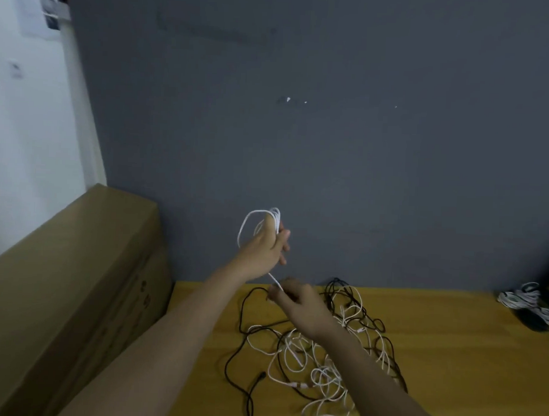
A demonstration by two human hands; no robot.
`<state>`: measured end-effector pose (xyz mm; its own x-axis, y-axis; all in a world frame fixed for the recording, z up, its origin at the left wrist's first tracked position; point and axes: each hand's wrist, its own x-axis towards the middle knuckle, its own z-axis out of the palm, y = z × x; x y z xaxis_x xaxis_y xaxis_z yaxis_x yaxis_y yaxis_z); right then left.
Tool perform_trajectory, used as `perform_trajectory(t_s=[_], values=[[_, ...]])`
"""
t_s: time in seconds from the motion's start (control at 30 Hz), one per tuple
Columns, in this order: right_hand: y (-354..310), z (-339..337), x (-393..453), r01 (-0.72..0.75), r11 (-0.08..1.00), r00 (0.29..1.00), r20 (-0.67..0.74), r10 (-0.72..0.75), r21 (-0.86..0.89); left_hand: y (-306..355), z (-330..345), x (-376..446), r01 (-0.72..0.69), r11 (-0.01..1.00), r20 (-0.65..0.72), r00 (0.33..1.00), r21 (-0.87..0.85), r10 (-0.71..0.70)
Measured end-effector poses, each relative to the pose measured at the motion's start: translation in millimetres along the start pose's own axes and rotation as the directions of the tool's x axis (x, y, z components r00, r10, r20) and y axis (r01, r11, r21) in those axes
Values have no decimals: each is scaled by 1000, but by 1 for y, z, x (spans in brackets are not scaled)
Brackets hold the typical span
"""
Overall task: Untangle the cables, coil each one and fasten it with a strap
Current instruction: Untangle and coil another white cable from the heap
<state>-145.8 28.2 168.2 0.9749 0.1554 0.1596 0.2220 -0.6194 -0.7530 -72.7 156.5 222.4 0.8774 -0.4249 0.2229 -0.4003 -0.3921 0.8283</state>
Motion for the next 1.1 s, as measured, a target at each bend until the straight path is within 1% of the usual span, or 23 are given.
perform_trajectory(t_s=[0.1,0.13,0.2,0.27,0.33,0.37,0.43,0.47,0.5,0.53,0.6,0.63,0.7,0.8,0.87,0.9,0.97,1.0,1.03,1.1], values=[[-3,-7,-8,-32,993,999,17,30,113,-8,-3,-17,24,966,114,992,259,-56],[-2,-9,-12,-30,988,999,20,27,149,-9,-3,-23,31,947,147,986,320,-82],[-2,-14,-21,-51,973,998,32,45,227,-8,-1,-34,66,926,202,968,372,-150],[0,-18,-30,-68,956,996,77,48,286,-13,1,-46,123,920,235,946,371,-222],[3,-20,-39,-64,956,992,120,31,285,-20,2,-58,162,919,256,930,360,-264],[2,-20,-43,-66,955,991,129,30,287,-23,2,-65,138,915,253,936,379,-246],[4,-19,-49,-87,950,989,143,45,301,-27,-1,-78,69,895,204,963,441,-174],[4,-17,-52,-92,949,989,139,52,303,-29,-3,-85,58,894,191,969,443,-158],[5,-17,-55,-97,947,991,115,65,307,-30,-5,-91,57,908,205,966,415,-154],[7,-17,-59,-102,944,994,66,85,315,-33,-8,-97,87,927,232,956,365,-181],[11,-19,-67,-133,942,981,-95,170,308,-39,-16,-105,138,952,257,943,275,-211],[15,-21,-71,-163,940,958,-179,223,300,-41,-21,-108,141,958,240,949,248,-202],[23,-24,-77,-249,914,891,-292,346,321,-47,-32,-110,153,959,168,966,238,-196],[33,-23,-79,-379,840,770,-372,519,387,-52,-52,-109,173,955,40,981,239,-188],[35,-19,-77,-447,797,694,-404,596,407,-55,-67,-107,170,946,-55,985,277,-161],[34,-15,-75,-481,788,667,-423,614,385,-57,-74,-106,175,935,-113,983,310,-147],[27,-6,-68,-522,776,626,-458,631,355,-60,-84,-105,193,908,-197,972,372,-126],[21,-1,-63,-525,761,605,-461,649,382,-62,-89,-104,188,904,-210,971,384,-113],[14,4,-56,-509,743,594,-447,669,435,-64,-91,-102,172,908,-207,973,383,-97],[0,16,-43,-435,697,599,-394,696,570,-64,-97,-98,139,919,-165,983,370,-82]])
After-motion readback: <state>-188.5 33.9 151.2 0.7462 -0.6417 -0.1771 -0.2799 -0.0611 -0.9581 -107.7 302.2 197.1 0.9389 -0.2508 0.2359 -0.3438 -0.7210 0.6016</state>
